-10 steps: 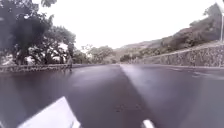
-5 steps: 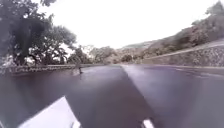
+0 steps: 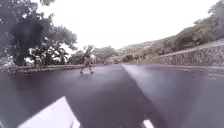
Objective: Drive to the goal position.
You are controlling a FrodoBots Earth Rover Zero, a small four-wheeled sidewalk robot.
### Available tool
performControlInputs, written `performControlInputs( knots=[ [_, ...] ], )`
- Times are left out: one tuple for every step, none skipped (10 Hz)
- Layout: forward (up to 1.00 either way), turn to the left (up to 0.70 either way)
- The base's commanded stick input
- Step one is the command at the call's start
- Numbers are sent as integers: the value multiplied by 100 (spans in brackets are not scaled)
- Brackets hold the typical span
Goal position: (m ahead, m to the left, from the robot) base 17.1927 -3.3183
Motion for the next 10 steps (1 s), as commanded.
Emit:
performControlInputs(
  knots=[
    [70,0],
    [70,0],
    [70,-1],
    [70,-30],
    [70,-35],
    [70,-35],
    [70,-35],
    [70,-35],
    [70,-35],
    [70,-35]
  ],
)
